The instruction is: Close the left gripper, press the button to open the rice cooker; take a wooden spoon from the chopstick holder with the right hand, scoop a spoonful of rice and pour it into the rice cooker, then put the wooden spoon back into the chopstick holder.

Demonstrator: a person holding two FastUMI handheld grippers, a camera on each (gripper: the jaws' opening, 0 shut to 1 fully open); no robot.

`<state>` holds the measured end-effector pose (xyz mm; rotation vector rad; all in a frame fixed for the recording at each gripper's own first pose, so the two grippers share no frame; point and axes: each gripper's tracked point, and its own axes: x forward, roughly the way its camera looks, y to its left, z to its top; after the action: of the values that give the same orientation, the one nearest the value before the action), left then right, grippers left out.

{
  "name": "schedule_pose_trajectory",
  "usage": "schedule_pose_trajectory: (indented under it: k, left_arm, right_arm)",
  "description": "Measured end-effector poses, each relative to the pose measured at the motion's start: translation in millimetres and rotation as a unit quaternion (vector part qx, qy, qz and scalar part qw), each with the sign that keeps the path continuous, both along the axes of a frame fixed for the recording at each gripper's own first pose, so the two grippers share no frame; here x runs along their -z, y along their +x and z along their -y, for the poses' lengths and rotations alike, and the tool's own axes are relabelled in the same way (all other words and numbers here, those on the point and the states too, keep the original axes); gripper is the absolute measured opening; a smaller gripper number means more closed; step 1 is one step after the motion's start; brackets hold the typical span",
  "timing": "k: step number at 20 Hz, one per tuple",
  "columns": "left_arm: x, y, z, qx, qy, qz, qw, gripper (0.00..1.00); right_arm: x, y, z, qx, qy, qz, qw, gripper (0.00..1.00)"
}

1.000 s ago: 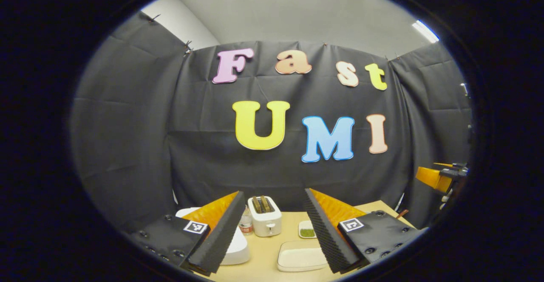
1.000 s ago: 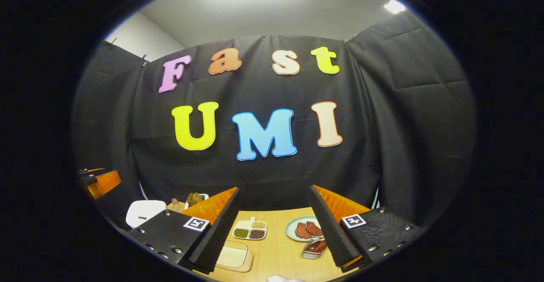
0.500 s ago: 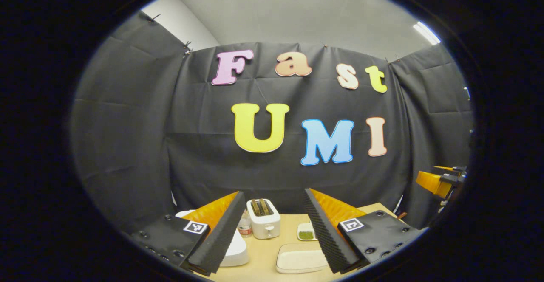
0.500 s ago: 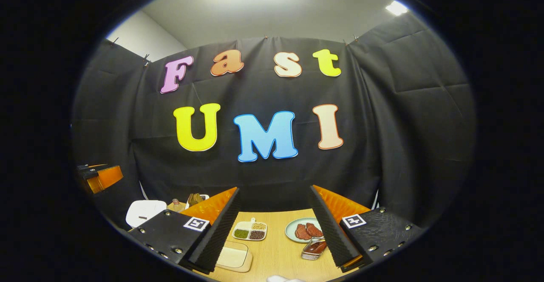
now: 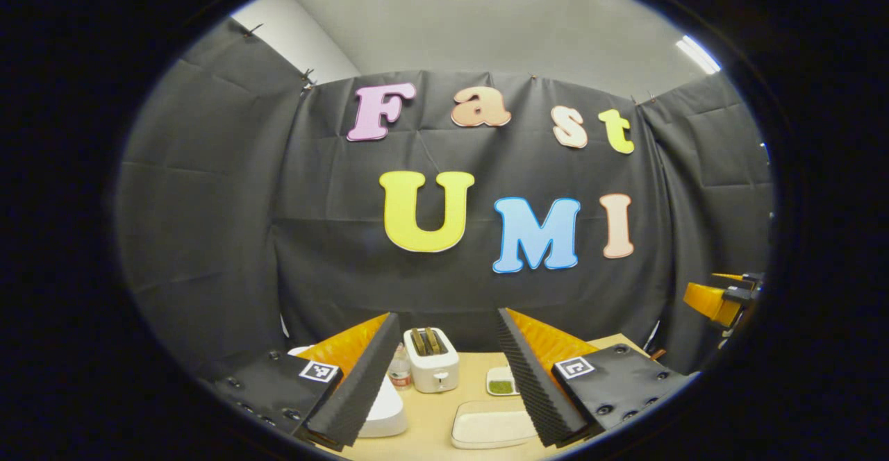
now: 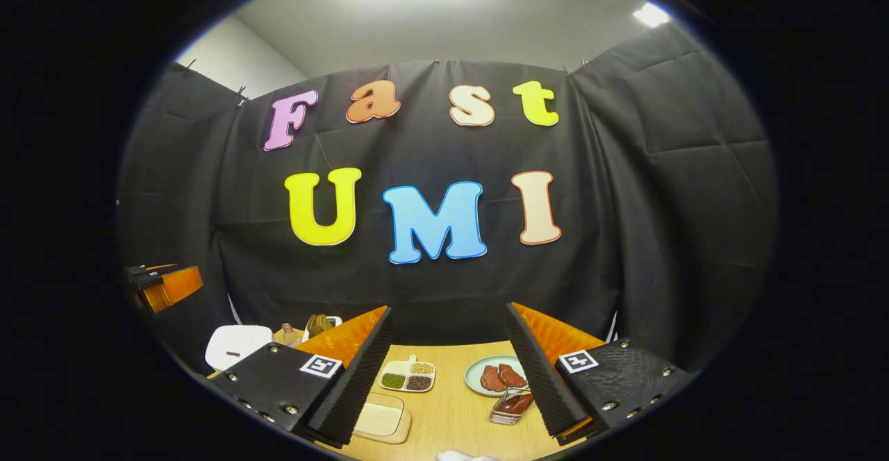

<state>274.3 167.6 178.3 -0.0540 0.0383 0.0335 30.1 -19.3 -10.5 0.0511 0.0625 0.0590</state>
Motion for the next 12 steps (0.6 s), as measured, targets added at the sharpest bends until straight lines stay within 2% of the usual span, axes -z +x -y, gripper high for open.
schedule_pose_trajectory:
  k: [12]
  left_arm:
    - [-0.5,-1.4,-1.2,0.0,-0.002,-0.002,1.0,0.95]
  right_arm:
    - [-1.9,-3.2,-1.3,-0.003,0.005,-0.002,1.0,0.98]
